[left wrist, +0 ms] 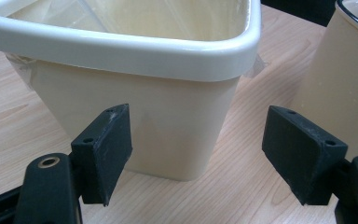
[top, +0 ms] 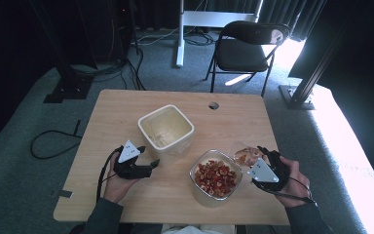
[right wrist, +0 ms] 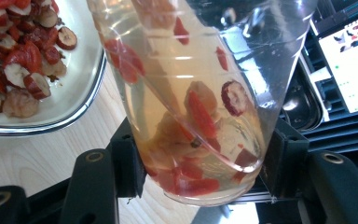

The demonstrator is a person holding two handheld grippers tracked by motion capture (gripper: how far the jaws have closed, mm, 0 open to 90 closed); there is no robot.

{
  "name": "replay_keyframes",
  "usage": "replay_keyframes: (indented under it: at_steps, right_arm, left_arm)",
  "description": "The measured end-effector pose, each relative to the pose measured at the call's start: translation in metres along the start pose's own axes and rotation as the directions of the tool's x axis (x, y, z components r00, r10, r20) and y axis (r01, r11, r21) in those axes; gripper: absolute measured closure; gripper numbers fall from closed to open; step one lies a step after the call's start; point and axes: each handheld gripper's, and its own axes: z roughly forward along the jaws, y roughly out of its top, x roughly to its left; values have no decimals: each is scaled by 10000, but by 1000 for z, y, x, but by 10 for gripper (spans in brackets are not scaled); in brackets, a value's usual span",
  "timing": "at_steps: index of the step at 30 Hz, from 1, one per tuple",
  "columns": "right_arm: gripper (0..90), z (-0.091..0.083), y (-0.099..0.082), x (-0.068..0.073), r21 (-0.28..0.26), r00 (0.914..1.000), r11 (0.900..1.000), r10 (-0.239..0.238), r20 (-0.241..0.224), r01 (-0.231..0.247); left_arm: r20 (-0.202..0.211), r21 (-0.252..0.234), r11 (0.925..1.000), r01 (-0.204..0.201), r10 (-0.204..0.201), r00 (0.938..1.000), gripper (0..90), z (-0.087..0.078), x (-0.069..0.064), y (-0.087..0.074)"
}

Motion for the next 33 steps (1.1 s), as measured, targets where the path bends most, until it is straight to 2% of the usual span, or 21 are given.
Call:
replay_keyframes:
  at_steps: [6, 13, 17, 18, 19, 22, 24, 27, 30, 32, 33]
  right_arm:
    - [425, -1, 5, 2, 150, 9977, 9978, -653, 193, 650]
    - [426, -1, 13, 4, 441, 9876, 9876, -1522, 394, 1504]
    - [426, 0, 14, 4, 517, 9842, 9843, -1712, 449, 1689]
    - [426, 0, 15, 4, 538, 9819, 9823, -1822, 512, 1795]
    - [425, 1, 17, 4, 705, 9745, 9751, -2147, 651, 2101]
    - [425, 1, 18, 4, 752, 9718, 9723, -2264, 662, 2214]
    - [425, 1, 18, 4, 852, 9670, 9678, -2434, 746, 2371]
    - [425, 3, 19, 7, 1176, 9496, 9512, -2972, 997, 2853]
    - [425, 3, 20, 9, 1265, 9418, 9433, -3203, 1024, 3070]
    - [425, 4, 20, 9, 1383, 9337, 9358, -3401, 1119, 3243]
    - [425, 4, 21, 9, 1448, 9269, 9297, -3562, 1186, 3387]
  left_arm:
    - [-14, -41, 10000, 44, -44, 10000, 248, -1, 1, 0]
    - [-8, -80, 9999, 62, -63, 10000, 248, -1, 1, 0]
    - [-7, -90, 9999, 72, -73, 10000, 248, -1, 1, 0]
    - [-7, -90, 9999, 72, -73, 10000, 248, -1, 1, 0]
    - [0, -101, 9999, 80, -80, 10000, 248, -1, 1, 0]
    - [14, -113, 9999, 83, -83, 10000, 248, -1, 0, 0]
    - [15, -113, 9999, 85, -85, 10000, 248, -1, 0, 0]
    - [33, -124, 9999, 94, -93, 10000, 247, -1, 1, 0]
    - [31, -125, 9999, 100, -99, 9999, 248, -1, 1, 0]
    - [26, -130, 9999, 100, -100, 9999, 248, -1, 1, 0]
    - [22, -131, 9999, 101, -101, 9999, 248, -1, 1, 0]
